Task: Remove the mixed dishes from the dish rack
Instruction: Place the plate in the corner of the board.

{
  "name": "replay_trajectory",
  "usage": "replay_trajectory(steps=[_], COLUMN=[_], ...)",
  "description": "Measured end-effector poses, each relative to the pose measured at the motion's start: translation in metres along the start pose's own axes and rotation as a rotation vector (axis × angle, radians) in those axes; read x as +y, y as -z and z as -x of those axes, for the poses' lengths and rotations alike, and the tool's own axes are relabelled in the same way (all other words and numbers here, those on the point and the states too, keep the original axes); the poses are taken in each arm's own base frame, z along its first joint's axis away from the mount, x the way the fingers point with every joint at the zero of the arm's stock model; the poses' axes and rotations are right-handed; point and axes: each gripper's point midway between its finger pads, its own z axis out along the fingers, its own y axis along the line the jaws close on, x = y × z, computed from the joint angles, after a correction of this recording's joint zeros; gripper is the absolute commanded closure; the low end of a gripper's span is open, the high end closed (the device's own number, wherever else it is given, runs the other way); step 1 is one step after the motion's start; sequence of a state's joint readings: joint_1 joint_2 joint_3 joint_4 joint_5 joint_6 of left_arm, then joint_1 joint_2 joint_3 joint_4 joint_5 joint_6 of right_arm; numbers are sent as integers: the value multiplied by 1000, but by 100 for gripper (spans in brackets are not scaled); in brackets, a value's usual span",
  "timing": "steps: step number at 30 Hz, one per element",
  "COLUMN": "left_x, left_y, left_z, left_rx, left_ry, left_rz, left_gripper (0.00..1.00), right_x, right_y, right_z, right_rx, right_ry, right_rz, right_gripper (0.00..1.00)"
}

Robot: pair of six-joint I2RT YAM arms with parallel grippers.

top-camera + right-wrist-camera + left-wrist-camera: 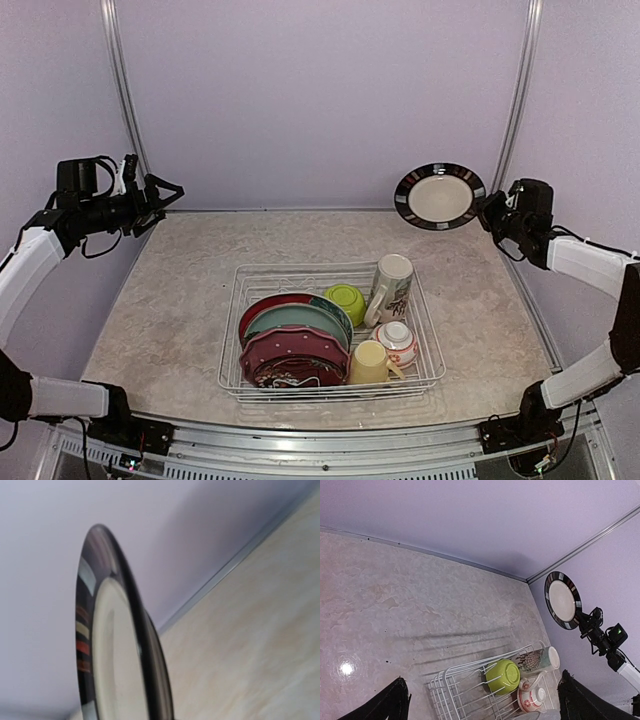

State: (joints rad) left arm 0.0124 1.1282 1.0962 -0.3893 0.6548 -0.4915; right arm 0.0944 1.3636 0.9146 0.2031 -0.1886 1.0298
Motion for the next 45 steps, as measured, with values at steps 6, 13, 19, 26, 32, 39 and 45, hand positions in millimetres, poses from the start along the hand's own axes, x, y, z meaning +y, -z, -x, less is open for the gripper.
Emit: replay_trajectory(steps=[6,13,19,26,32,39,45], left_x=[-4,-7,-17,-18,-17,-17,-17], left_y=[0,-1,-4,-4,-3,-3,-3], left_z=[-2,-4,-9,-9,-9,-8,-9], left_rx=[11,21,41,41,40,40,42], left_ry=[9,18,9,9,10,16,16], left_rz=[-21,-37,-66,-70,-71,-73,-76], left_gripper=[1,1,1,1,1,1,1], right_x=[-53,-104,-163,-195,-222,-223,-223], right_y=[8,-2,-12,-31,-49,-71,-82], right_z=[33,44,26,16,6,8,4], right_rx=[-170,-274,-291,-296,-282,-258,-226], right_ry=[-116,-193,-257,-287,-315,-320,-321], right_rz=[-132,-215,-327,-344,-342,-298,-267], right_gripper=[100,100,100,100,100,100,95])
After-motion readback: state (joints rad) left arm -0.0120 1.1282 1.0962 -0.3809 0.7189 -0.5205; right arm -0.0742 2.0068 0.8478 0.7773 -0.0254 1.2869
